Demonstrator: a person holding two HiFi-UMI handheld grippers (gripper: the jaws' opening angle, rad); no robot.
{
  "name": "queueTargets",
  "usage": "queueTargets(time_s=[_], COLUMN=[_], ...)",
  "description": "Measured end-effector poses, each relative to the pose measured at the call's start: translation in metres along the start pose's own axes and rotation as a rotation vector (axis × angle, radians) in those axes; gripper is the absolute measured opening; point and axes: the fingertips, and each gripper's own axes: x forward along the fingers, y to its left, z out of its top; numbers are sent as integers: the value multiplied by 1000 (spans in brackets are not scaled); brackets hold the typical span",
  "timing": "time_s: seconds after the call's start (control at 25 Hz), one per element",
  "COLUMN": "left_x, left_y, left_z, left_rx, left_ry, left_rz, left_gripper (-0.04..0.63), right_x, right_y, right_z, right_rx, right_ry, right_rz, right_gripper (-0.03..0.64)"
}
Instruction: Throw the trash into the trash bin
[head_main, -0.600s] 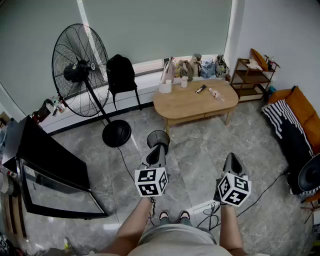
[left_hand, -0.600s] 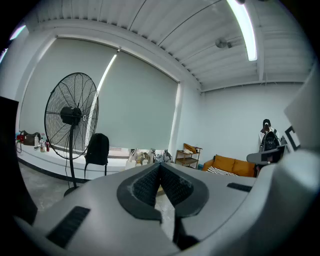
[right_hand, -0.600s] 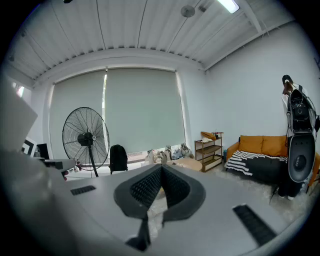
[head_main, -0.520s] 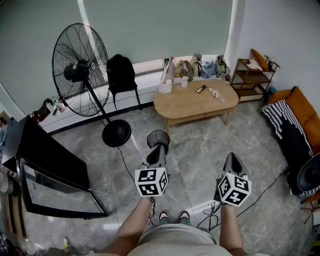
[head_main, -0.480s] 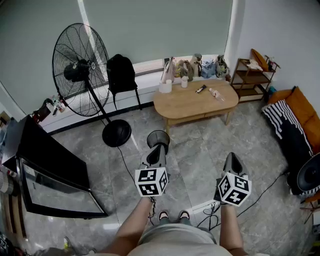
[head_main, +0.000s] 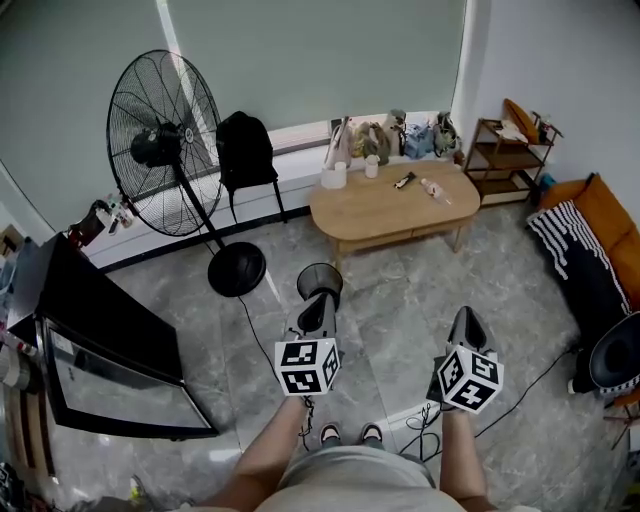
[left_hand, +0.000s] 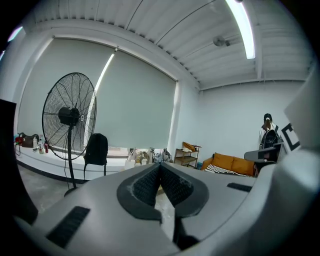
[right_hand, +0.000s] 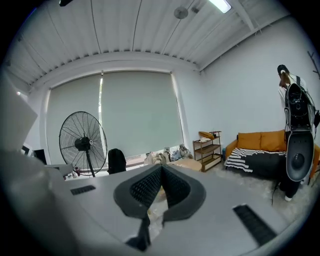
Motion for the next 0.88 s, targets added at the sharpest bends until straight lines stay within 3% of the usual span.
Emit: queueTargets(time_s=[0.44, 0.52, 0.64, 0.76, 0.88], left_x=[15, 18, 25, 37, 52], left_y=[-10, -13, -20, -32, -47], left_z=[-4, -3, -2, -2, -3], left_rx=[-10, -11, -4, 2, 10], left_ry=[31, 31, 28, 31, 39], left_rz=[0, -14, -22, -42, -55], left_gripper=[22, 143, 151, 218, 239], right_x=[2, 4, 7, 16, 26], right_y=[-20, -24, -32, -43, -58], right_z=[-4, -5, -6, -5, -2], right_rx=[-4, -3, 1, 9, 16], right_ry=[5, 8, 11, 12, 11], right_rz=[-37, -38, -39, -36, -30], right_gripper=[7, 6, 6, 7, 7])
